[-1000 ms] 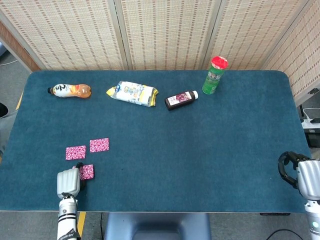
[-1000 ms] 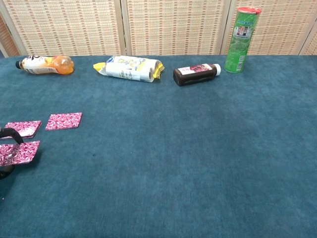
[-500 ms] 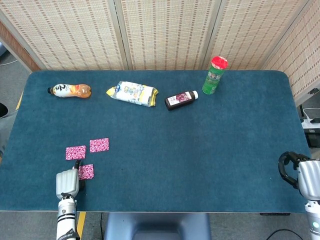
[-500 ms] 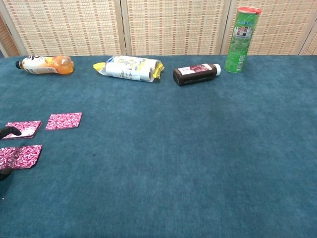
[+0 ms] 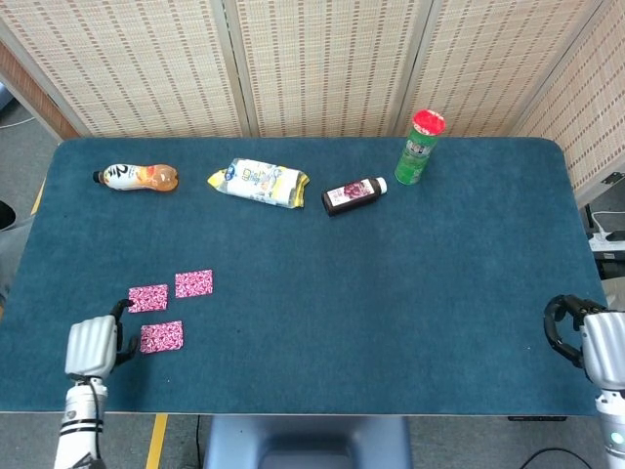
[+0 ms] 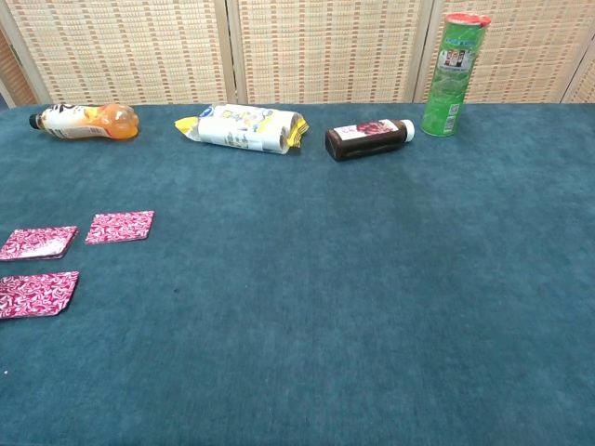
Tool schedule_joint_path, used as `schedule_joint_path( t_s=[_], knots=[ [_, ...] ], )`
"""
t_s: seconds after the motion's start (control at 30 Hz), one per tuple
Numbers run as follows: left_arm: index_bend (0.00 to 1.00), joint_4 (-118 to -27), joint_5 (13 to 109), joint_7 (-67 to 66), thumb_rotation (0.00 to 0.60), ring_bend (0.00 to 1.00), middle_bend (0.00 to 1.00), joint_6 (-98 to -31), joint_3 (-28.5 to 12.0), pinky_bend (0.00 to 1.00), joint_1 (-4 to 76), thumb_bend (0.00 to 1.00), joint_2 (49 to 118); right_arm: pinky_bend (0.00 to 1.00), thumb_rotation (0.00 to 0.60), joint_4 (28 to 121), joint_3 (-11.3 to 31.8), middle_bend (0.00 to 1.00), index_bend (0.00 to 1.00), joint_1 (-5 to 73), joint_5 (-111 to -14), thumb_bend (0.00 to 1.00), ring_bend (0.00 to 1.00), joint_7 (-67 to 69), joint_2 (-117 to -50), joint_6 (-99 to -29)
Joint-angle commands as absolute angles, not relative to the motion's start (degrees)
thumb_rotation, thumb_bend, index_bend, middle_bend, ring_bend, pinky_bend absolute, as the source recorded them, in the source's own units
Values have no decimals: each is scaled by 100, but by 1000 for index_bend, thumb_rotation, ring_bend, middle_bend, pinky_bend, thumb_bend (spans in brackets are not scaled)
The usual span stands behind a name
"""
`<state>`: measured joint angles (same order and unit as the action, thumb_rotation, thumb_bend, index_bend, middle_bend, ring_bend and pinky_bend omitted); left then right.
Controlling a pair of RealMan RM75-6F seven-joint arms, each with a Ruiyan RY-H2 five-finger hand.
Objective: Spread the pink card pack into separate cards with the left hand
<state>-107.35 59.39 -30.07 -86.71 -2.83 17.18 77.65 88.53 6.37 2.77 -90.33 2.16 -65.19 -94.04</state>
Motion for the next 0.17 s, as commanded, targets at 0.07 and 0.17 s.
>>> schedule_joint_path(
  t_s=[0.07,0.17],
  knots=[
    [292,-10184,7277,-836,600,415,351,-8358,131,469,1189,449,6254,958,600,8831,618,622,755,309,-9032,591,697,107,-6573,-9335],
    [282,-9664,7516,-489,600,362,329,-8493,200,392,1008,450,6210,958,600,8809,587,621,754,351,-9024,591,697,-34,-6630,-9225]
  ],
)
